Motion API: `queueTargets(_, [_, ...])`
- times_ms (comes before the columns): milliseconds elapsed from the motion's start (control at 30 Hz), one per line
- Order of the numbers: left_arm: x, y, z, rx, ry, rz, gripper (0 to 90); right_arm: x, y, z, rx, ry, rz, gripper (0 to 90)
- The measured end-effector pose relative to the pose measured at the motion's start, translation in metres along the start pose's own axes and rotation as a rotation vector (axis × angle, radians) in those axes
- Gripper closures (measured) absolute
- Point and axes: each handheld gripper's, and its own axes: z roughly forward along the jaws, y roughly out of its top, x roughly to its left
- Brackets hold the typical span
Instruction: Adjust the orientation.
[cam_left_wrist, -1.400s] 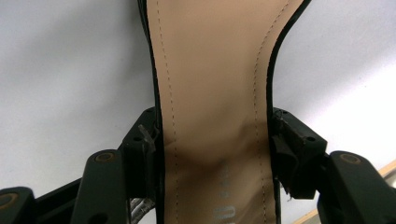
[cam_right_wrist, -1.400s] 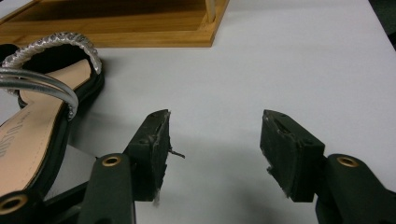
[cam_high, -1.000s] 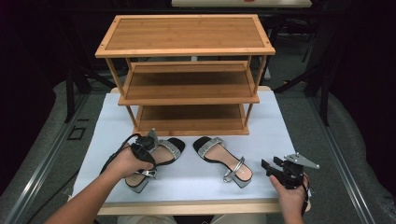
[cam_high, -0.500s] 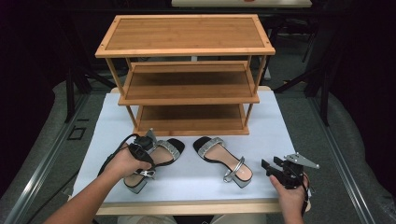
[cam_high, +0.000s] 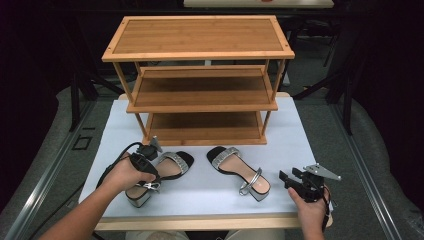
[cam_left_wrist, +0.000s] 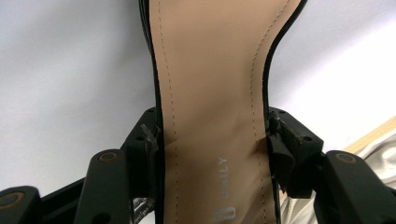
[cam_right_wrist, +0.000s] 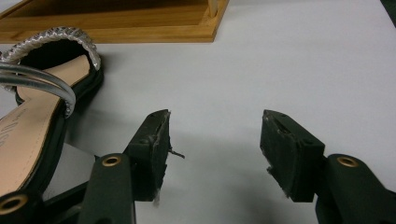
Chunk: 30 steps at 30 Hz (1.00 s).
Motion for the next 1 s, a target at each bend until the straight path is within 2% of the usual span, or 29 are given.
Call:
queueTargets(133, [0.001,-0.001,-0.01,-0.016,-0.016,0.002,43.1,0.0,0.0,0.0,0.008,-0.004,0.001,42.1])
queueTargets(267, [0.001,0.004,-0.019,-0.044,-0.003,-0.012,43.0,0.001,0.001,0.001,-0.001,0.001,0.001,42.2])
queueTargets(433, [0.005,0.012,-0.02,-0.063,-0.004,-0.036,43.0,0.002,0.001,0.002,-0.01,0.002,-0.002,42.1])
queueTargets(567, [0.007,0.025,-0.016,-0.086,0.022,-0.075,43.1,0.001,0.001,0.002,-0.003,0.002,0.0,42.2])
queueTargets(800, [0.007,0.039,-0.013,-0.118,0.023,-0.123,43.1,0.001,0.001,0.002,-0.01,0.004,0.002,42.2])
queueTargets(900, [0.008,0.042,-0.014,-0.124,0.02,-0.131,43.1,0.0,0.001,0.002,-0.01,0.004,0.001,42.2])
queueTargets(1000, [0.011,0.048,-0.012,-0.138,0.018,-0.159,43.0,0.0,0.001,0.002,-0.012,0.005,0.003,42.2])
